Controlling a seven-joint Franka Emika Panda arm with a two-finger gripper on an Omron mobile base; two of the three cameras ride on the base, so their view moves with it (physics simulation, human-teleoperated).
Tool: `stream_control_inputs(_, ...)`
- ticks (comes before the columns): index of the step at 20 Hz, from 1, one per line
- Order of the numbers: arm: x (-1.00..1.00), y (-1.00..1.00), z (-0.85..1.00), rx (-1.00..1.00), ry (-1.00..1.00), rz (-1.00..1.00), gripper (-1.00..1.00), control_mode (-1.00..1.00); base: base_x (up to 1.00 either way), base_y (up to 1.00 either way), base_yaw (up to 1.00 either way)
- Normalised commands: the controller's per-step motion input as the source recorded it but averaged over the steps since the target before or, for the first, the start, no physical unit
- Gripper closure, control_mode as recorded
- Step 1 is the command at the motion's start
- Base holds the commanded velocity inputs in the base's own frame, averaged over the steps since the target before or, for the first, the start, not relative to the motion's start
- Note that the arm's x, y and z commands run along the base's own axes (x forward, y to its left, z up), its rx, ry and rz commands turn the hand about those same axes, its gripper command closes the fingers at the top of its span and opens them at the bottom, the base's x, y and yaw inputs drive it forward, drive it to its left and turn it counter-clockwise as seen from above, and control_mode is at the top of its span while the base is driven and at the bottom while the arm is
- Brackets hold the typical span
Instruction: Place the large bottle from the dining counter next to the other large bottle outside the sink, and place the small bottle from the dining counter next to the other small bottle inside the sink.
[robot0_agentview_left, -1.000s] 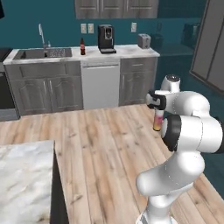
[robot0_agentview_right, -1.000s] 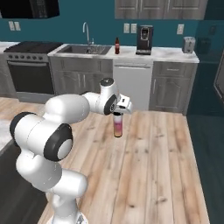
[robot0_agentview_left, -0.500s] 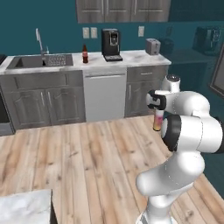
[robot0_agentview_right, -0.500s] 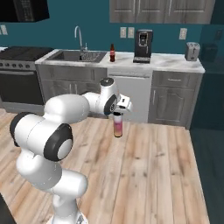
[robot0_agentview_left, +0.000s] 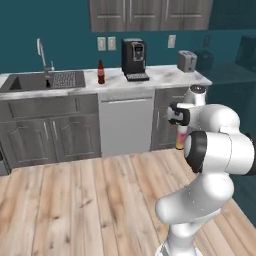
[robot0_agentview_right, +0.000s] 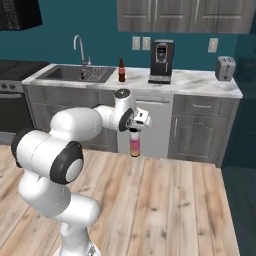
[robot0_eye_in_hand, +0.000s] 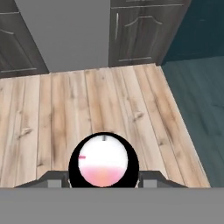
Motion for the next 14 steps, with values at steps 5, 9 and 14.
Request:
stream_control_inputs(5, 0.0, 0.0, 0.0, 0.0, 0.0, 0.0, 1.0, 1.0, 0.91, 0.3, 0.0)
stream_control_inputs(9, 0.0, 0.0, 0.0, 0.0, 0.0, 0.0, 1.0, 1.0, 0.85, 0.4, 0.0)
stream_control_inputs(14, 0.0, 0.0, 0.0, 0.0, 0.0, 0.0, 1.0, 1.0, 0.84, 0.46, 0.0)
